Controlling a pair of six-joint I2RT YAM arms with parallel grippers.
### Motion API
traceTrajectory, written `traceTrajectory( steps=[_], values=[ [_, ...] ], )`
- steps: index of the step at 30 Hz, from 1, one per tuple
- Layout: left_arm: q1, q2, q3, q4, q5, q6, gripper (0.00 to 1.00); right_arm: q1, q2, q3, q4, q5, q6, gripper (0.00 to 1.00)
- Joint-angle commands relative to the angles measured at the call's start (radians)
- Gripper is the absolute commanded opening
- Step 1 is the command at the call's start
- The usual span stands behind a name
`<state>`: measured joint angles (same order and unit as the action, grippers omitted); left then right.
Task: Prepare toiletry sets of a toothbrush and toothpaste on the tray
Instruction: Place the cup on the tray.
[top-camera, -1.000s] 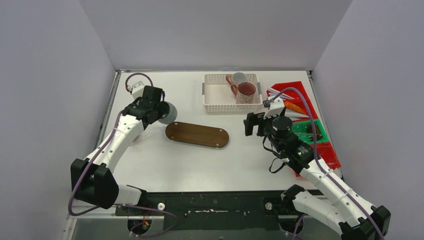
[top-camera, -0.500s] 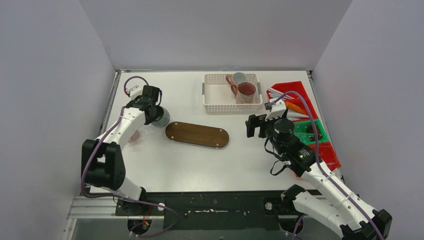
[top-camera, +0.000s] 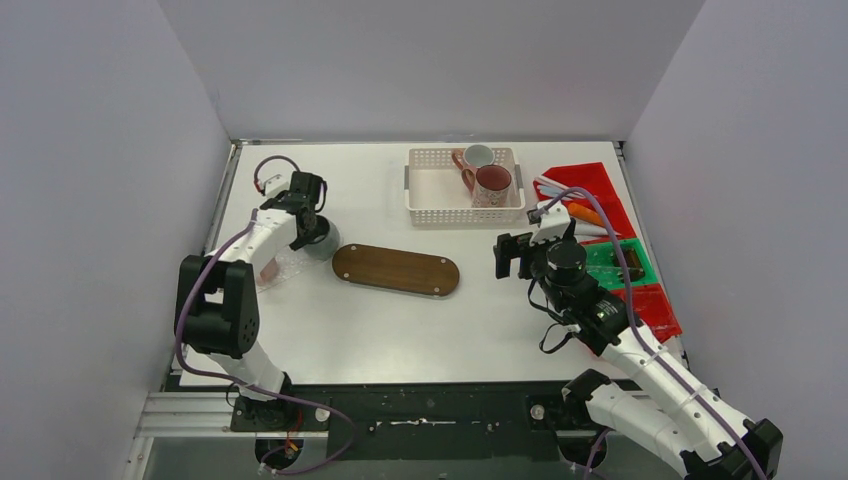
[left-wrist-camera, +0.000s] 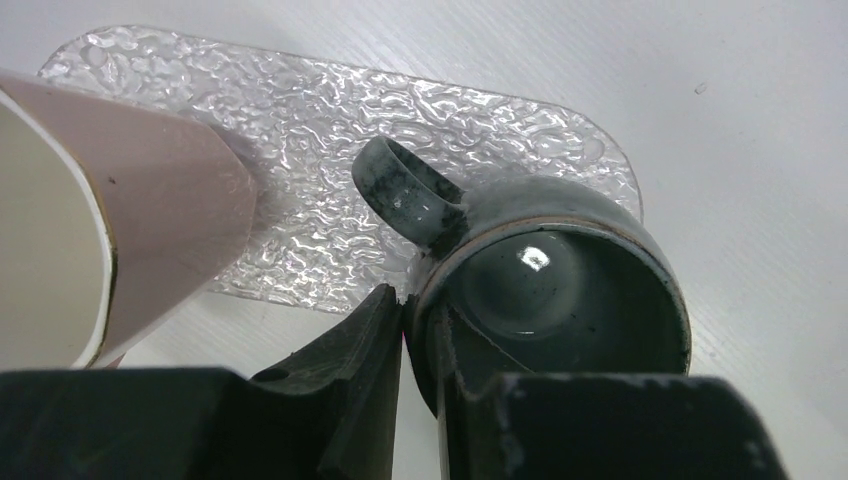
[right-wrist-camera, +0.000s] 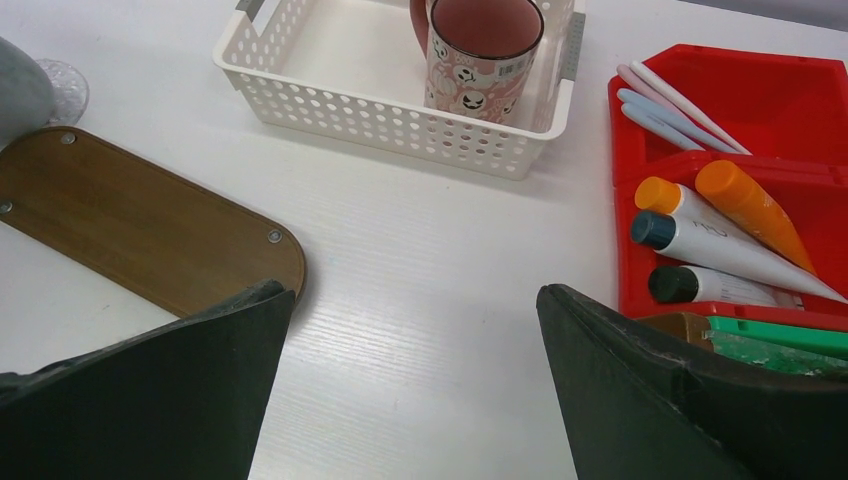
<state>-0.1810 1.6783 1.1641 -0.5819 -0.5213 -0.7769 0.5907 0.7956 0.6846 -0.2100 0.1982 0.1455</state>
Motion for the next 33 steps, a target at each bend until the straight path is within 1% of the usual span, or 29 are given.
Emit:
traceTrajectory(
  steps=[1, 2, 3, 7, 11, 15, 17, 19, 22, 26, 29, 31, 33],
  values=[
    [0.006, -0.022, 0.065, 0.096, -0.017, 0.015, 0.18, 0.001, -0.002, -0.003, 0.052, 0.027, -0.013, 1.00],
    [0.007, -0.024, 0.065, 0.094, -0.013, 0.025, 0.19, 0.001, -0.001, -0.003, 0.053, 0.028, -0.015, 1.00],
    [0.008, -0.027, 0.065, 0.093, -0.010, 0.032, 0.23, 0.001, 0.001, -0.005, 0.053, 0.029, -0.016, 1.00],
    [0.012, -0.038, 0.066, 0.093, 0.006, 0.072, 0.31, 0.001, 0.004, -0.007, 0.058, 0.030, -0.015, 1.00],
    [0.019, -0.057, 0.076, 0.077, 0.038, 0.132, 0.36, 0.001, 0.000, -0.005, 0.057, 0.029, -0.015, 1.00],
    [0.020, -0.112, 0.102, 0.056, 0.057, 0.271, 0.47, 0.001, -0.016, -0.001, 0.048, 0.030, -0.026, 1.00],
    [0.019, -0.145, 0.117, 0.053, 0.078, 0.381, 0.51, 0.001, -0.025, -0.004, 0.046, 0.028, -0.028, 1.00],
    [0.021, -0.173, 0.130, 0.057, 0.133, 0.486, 0.54, 0.001, -0.032, -0.006, 0.047, 0.025, -0.030, 1.00],
    [0.020, -0.204, 0.136, 0.073, 0.273, 0.650, 0.59, 0.001, -0.032, -0.007, 0.050, 0.016, -0.031, 1.00],
    [0.017, -0.221, 0.141, 0.063, 0.393, 0.795, 0.60, 0.001, -0.030, -0.003, 0.048, 0.001, -0.033, 1.00],
    [0.015, -0.226, 0.144, 0.041, 0.530, 0.936, 0.61, 0.001, -0.033, 0.005, 0.039, -0.015, -0.036, 1.00],
    [0.013, -0.224, 0.152, 0.014, 0.607, 1.031, 0.61, 0.001, -0.036, 0.015, 0.029, -0.020, -0.044, 1.00],
    [0.013, -0.210, 0.176, -0.040, 0.641, 1.109, 0.62, 0.001, -0.039, 0.032, 0.014, -0.019, -0.056, 1.00]
  ],
)
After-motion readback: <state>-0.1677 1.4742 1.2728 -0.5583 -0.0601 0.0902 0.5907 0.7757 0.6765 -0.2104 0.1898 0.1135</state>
